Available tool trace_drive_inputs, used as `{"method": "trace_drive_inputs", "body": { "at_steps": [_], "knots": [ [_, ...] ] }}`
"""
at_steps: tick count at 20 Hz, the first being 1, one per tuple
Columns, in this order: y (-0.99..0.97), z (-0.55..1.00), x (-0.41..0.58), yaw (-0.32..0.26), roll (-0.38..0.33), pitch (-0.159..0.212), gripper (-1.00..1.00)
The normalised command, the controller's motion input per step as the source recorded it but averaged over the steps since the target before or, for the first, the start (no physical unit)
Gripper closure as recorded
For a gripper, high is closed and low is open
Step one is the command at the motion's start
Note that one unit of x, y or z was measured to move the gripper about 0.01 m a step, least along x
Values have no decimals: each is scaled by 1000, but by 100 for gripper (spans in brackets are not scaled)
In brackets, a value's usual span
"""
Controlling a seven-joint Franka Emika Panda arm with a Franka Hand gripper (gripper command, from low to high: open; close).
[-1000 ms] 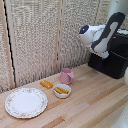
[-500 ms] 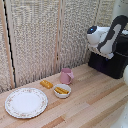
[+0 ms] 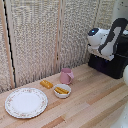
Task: Carefully navigate your gripper to the air fryer's handle. Confidently seize the handle using your gripper. Gradually bring the handle toward yourself to access the air fryer.
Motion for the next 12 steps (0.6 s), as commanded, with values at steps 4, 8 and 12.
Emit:
{"method": "trace_drive_inputs", "body": {
  "at_steps": [4,8,12],
  "knots": [
    [54,-3,79,0,1,20,100],
    [34,286,89,-17,114,142,100],
    [153,186,16,-90,232,223,100]
  ]
}}
